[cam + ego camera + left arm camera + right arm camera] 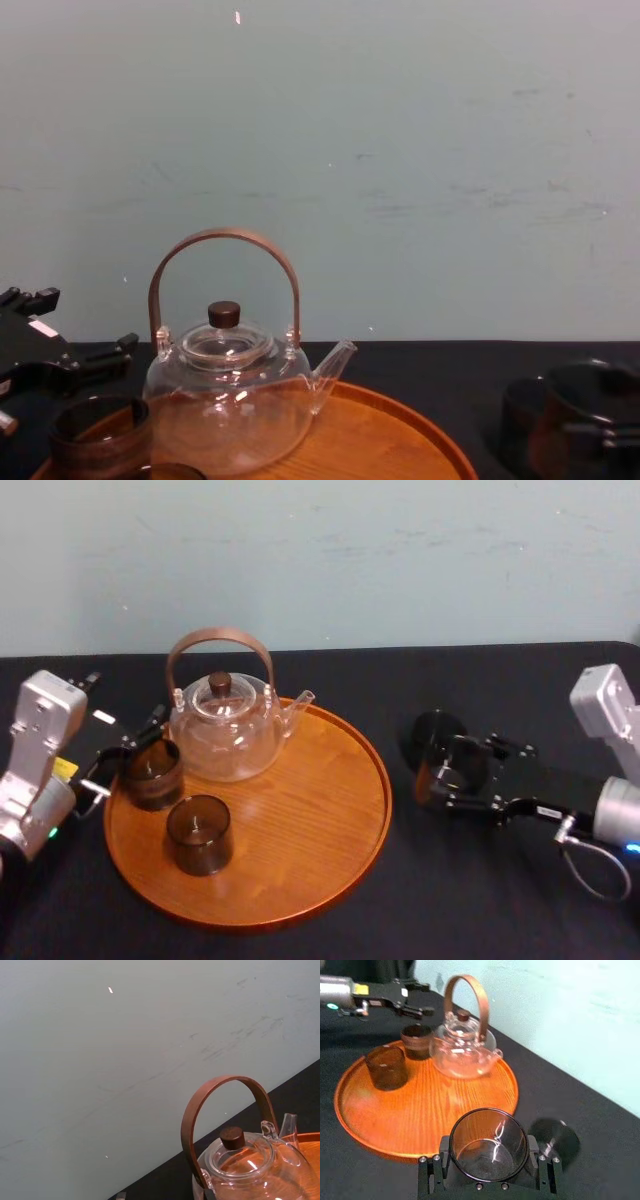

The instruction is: Pick up the glass from the table and place it on the tray.

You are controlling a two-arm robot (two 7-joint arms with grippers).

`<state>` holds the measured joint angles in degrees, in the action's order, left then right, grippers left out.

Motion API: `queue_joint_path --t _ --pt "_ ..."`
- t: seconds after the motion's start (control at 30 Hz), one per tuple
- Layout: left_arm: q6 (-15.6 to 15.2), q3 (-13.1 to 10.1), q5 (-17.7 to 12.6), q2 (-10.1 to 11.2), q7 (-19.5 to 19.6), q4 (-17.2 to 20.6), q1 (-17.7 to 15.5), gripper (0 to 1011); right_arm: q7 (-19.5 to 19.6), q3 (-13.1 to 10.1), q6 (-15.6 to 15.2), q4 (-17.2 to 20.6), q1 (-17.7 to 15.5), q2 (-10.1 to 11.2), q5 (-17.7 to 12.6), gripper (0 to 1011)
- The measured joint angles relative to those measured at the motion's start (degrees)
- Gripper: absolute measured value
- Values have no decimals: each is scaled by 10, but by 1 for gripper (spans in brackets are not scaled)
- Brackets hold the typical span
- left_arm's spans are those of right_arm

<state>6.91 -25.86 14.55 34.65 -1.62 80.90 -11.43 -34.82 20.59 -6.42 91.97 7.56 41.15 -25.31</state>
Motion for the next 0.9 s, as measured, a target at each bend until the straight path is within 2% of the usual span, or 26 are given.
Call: queue_joint_path --t 0.1,0.17,0.47,0.6,0.63,0.9 --pt "0 0 0 0 0 0 0 1001 -8 18 6 -7 21 -13 6 903" --pt "0 0 0 0 0 0 0 1002 -10 22 8 -9 26 -17 6 903" --pt "0 0 0 0 0 0 0 1001 -31 68 21 -28 73 -61 3 903" --pt "0 0 0 0 0 0 0 1001 -38 83 23 -33 86 -70 4 903" --pt "0 0 0 0 0 0 0 1001 -44 97 24 -38 95 -78 5 903" --pt "0 0 0 0 0 0 0 1001 -56 135 25 -59 120 -98 15 903"
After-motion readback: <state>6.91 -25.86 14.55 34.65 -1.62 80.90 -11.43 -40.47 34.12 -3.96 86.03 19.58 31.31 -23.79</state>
